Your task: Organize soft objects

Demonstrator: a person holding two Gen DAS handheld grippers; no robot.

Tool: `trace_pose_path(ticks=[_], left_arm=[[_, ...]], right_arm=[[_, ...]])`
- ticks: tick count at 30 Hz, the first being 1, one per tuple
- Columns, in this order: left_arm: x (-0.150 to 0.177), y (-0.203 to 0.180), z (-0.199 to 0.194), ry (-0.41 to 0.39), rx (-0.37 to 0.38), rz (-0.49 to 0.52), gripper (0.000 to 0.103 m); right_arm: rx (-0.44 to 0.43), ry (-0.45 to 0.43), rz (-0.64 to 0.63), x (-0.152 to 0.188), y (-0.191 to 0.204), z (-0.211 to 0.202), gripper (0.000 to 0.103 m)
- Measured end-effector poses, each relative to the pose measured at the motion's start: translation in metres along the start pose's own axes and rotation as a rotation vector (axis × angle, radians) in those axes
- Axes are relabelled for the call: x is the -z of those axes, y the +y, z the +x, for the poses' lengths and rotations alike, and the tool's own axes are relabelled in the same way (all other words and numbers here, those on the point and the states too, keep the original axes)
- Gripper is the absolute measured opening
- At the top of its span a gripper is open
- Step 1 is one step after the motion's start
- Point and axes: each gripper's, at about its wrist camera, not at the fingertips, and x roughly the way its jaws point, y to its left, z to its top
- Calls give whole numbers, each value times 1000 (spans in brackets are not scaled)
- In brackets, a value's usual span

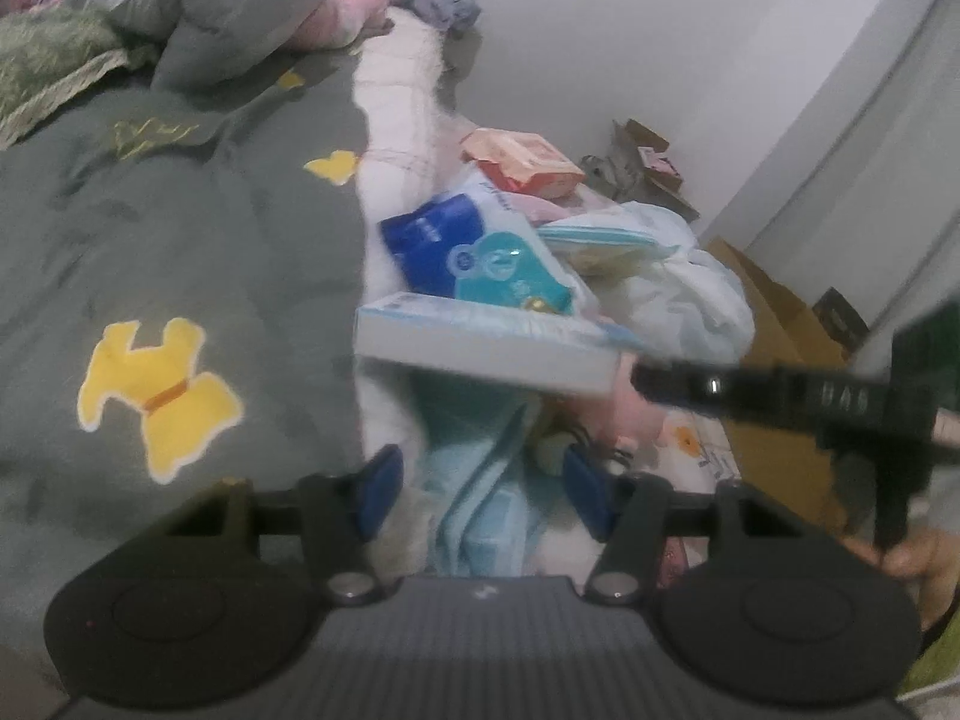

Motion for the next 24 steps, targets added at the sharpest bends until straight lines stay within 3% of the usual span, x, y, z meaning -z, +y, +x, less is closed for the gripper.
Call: trace_pose_path(ticks=[4,9,13,17,24], left_arm=[[3,-3,-3,5,27,9,62],[6,3,5,62,64,-32,63],[11,5,21,85,68,-69,64],[18,0,34,125,46,-52,64],[33,-23,38,195,61,90,65]], right_arm=[[-78,96,-58,-2,7,-6,41],[-137,79,-39,-9,3,-16,41],[-87,52,-61,-14,5,8,41],[-4,112,-50,-1,1,40,41],[24,127,28,33,-16,22,41]])
